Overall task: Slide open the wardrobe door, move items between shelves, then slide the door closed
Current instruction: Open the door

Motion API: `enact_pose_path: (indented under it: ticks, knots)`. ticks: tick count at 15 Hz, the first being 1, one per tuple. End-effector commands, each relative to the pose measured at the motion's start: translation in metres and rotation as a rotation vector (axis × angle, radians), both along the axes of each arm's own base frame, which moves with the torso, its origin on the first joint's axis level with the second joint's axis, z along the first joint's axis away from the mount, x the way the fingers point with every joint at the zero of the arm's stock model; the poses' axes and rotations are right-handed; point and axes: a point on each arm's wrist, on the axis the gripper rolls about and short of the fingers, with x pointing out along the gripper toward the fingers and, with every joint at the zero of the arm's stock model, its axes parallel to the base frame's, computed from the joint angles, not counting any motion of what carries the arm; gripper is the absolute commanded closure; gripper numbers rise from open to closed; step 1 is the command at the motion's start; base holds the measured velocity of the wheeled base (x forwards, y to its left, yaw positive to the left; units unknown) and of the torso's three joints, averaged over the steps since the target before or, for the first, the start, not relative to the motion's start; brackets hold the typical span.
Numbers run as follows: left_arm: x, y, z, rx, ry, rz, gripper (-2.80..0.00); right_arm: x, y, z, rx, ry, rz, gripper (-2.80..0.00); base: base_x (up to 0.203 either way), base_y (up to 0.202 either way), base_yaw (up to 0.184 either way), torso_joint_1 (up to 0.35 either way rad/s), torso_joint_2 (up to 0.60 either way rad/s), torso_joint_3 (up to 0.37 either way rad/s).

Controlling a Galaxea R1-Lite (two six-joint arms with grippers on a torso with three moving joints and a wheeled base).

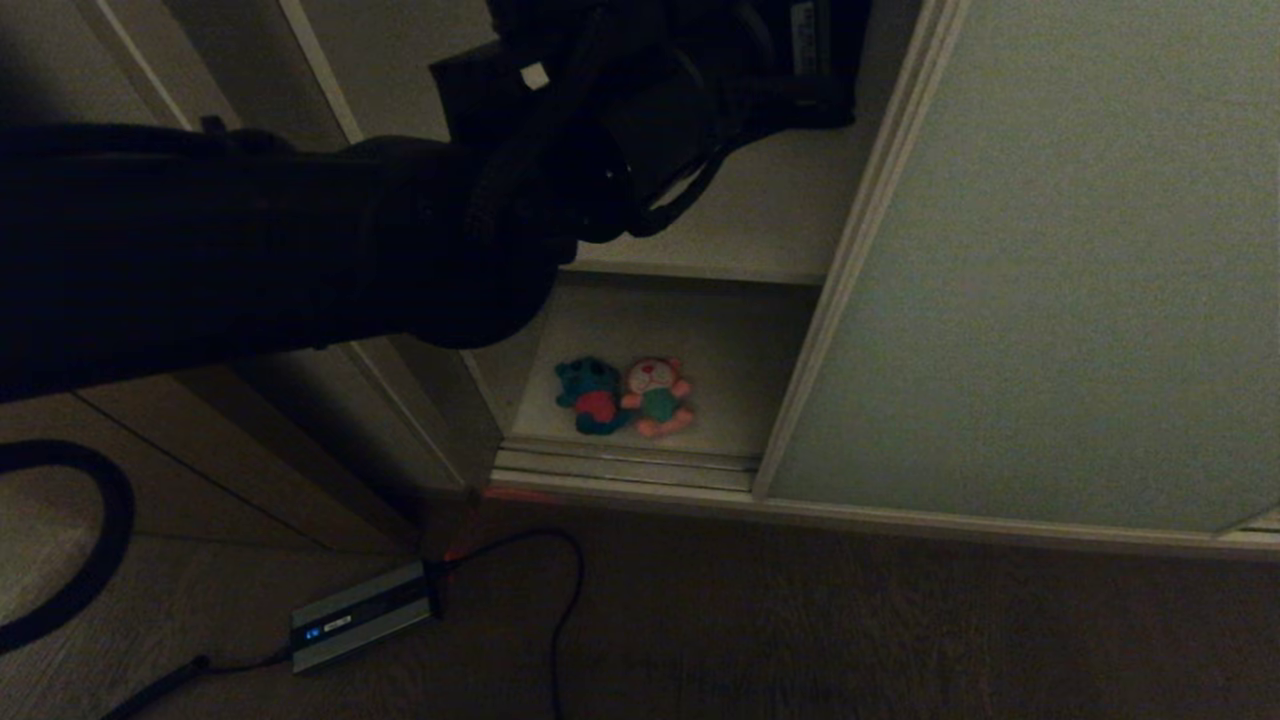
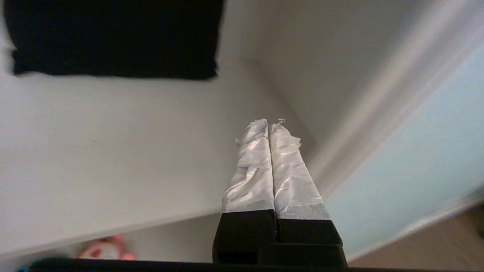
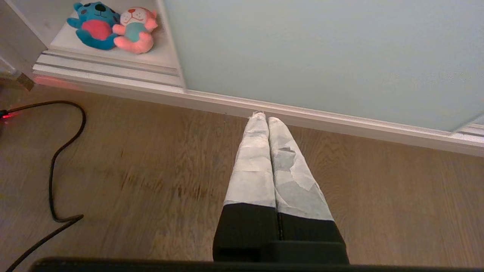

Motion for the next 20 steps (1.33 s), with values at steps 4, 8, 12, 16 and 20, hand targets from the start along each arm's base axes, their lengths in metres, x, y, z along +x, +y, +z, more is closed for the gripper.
enact_pose_path:
  ticks: [4,8,12,16,20]
  knots:
    - [-0.048,0.102,0.040,-0.017,0.000,0.145,0.00,0.000,0.000,-0.001,0.000,0.003,0.001,0.00,0.000,0.000,0.000,0.000,0.00,0.000]
    - [-0.106,0.191,-0.003,0.108,0.148,0.310,0.00,0.000,0.000,-0.001,0.000,0.003,0.000,0.00,0.000,0.000,0.000,0.000,0.00,0.000]
    - [-0.175,0.253,-0.089,0.179,0.312,0.489,0.00,0.000,0.000,-0.001,0.000,0.003,0.000,0.00,0.000,0.000,0.000,0.000,0.00,0.000]
    - [-0.257,0.282,-0.145,0.150,0.300,0.639,0.00,0.000,0.000,-0.001,0.000,0.003,0.000,0.00,0.000,0.000,0.000,0.000,0.00,0.000]
    - [-0.277,0.279,-0.229,0.175,0.374,0.610,0.00,0.000,0.000,-0.001,0.000,0.003,0.000,0.00,0.000,0.000,0.000,0.000,0.00,0.000]
